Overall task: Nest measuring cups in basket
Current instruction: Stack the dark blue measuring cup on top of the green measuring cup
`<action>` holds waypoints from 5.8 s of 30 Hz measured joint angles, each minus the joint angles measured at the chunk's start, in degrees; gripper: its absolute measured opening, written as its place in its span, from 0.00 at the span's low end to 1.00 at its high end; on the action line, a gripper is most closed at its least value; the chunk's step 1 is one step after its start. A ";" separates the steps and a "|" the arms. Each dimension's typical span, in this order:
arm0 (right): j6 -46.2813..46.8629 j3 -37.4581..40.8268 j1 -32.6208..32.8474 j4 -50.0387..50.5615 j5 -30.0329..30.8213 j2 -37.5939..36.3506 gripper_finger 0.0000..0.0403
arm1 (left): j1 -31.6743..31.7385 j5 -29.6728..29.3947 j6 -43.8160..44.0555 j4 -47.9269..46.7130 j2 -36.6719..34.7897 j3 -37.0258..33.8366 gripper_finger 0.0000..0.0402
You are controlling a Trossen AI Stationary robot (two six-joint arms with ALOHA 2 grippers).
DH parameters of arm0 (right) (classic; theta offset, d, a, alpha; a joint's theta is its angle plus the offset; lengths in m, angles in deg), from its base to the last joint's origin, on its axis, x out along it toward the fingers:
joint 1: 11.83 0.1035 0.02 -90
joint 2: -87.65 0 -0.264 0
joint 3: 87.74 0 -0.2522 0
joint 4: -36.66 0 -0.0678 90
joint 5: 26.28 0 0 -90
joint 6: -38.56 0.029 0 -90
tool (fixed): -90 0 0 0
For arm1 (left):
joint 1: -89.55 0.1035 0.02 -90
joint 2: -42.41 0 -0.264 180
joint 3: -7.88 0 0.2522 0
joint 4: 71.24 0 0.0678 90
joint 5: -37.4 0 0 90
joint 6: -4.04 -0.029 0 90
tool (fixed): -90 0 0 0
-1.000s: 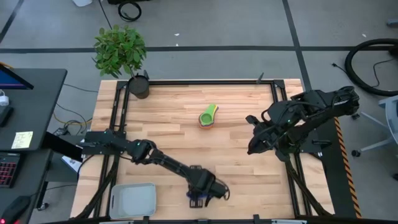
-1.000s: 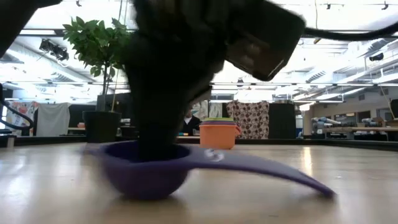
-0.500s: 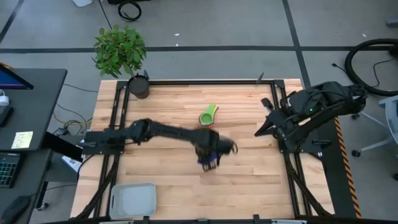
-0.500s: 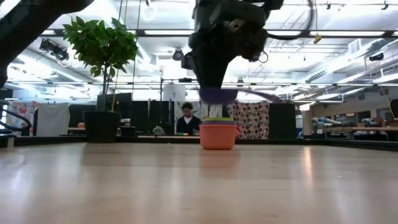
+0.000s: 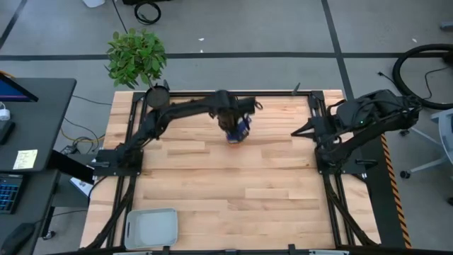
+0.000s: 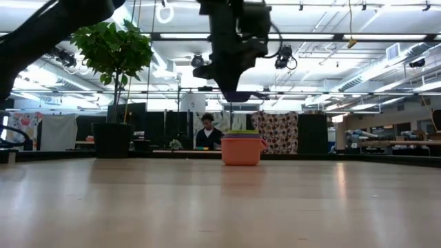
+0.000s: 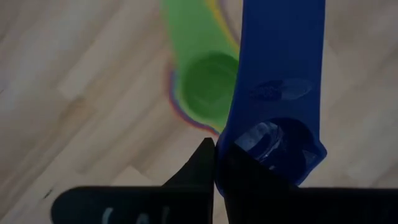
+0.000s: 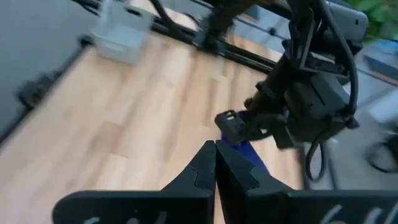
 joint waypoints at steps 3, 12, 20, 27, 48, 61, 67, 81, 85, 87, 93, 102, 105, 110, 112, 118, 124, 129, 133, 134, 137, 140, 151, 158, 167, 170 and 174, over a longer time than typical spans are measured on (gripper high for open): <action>-1.12 0.00 -0.33 1.79 4.29 0.19 0.03 | 2.40 0.93 2.13 0.61 0.00 0.00 0.03; -1.57 0.00 -4.26 3.29 9.90 0.20 0.03 | 2.95 4.40 5.44 4.40 0.05 0.00 0.03; -4.24 0.00 -6.73 3.35 9.88 0.18 0.03 | 2.89 3.85 6.62 4.14 1.21 0.00 0.03; -4.59 0.00 -7.69 3.34 9.19 0.14 0.03 | 3.33 4.00 7.36 3.89 3.11 0.00 0.03; -5.58 0.00 -7.67 3.56 8.81 -0.10 0.03 | 4.13 3.42 7.12 4.30 5.75 0.00 0.03; -6.09 0.00 -7.67 3.73 8.82 -0.13 0.03 | 4.45 5.81 6.22 4.29 7.37 -0.02 0.03; -6.26 0.00 -7.67 3.77 8.81 -0.13 0.03 | 4.46 5.92 6.05 4.45 8.61 -0.02 0.03; -6.51 0.00 -7.67 4.33 8.81 -0.13 0.03 | 4.46 6.16 1.72 4.19 8.92 -0.02 0.25; -6.51 0.00 -7.67 4.28 8.81 -0.13 0.03 | 4.70 9.34 1.73 4.01 8.92 -0.02 0.31; -6.51 0.00 -7.67 4.29 8.81 -0.13 0.03 | 4.92 11.20 1.70 4.00 8.92 -0.02 0.33; -6.51 0.00 -7.67 4.26 8.81 -0.13 0.03 | 5.47 14.55 -0.39 3.71 8.92 -0.02 0.35; -6.51 0.00 -7.67 4.25 8.81 -0.13 0.03 | 5.82 12.95 -1.79 1.05 8.55 -0.02 0.35; -6.51 0.00 -7.67 4.26 8.81 -0.13 0.03 | 5.81 11.53 -1.93 1.13 7.05 -0.02 0.35; -6.51 0.00 -7.67 4.28 8.81 -0.13 0.03 | 5.80 9.74 -1.91 1.36 4.14 -0.02 0.35; -6.51 0.00 -7.67 4.28 8.81 -0.13 0.03 | 5.80 8.56 -1.89 1.30 3.10 -0.02 0.35; -5.52 0.00 -7.67 4.28 8.81 -0.08 0.03 | 5.77 7.27 -1.98 0.19 0.94 -0.02 0.35; -1.11 -0.02 -8.22 4.30 8.78 0.37 0.03 | 5.71 6.38 -6.30 -5.07 0.52 -0.02 0.35; 4.69 0.07 -11.47 4.55 7.06 0.98 0.05 | 5.66 3.31 -8.81 -8.68 -0.41 -0.04 0.35; 6.20 1.55 -14.72 4.36 1.86 1.61 0.09 | 5.56 2.32 -10.19 -8.89 -2.10 -0.03 0.35; 6.16 2.38 -15.46 3.95 0.95 1.92 0.10 | 5.39 1.70 -10.77 -8.66 -2.47 -0.03 0.35; 5.59 4.31 -17.54 3.09 0.01 2.91 0.13 | 5.25 -0.25 -12.44 -8.64 -4.49 -0.02 0.35; 4.39 4.81 -19.47 2.03 0.68 4.14 0.16 | 5.23 -2.05 -14.03 -8.65 -7.09 -0.02 0.35; 19.70 8.16 -28.08 -6.72 -6.01 8.51 0.18 | 5.42 -3.24 -16.10 -9.07 -17.67 -0.02 0.35; 16.69 15.65 -30.62 -11.49 -5.16 11.61 0.18 | 5.27 1.51 -16.65 -9.07 -19.64 -0.02 0.35; -4.81 27.32 -31.58 -23.69 -1.50 11.96 0.18 | 5.30 4.47 -18.39 -9.07 -19.65 -0.02 0.35; -9.70 30.82 -32.19 -26.92 -1.66 11.91 0.19 | 5.29 4.48 -18.39 -9.06 -19.67 -0.02 0.35; -11.96 33.78 -32.41 -30.02 -2.21 11.90 0.23 | 5.29 4.50 -18.21 -9.07 -19.67 -0.02 0.35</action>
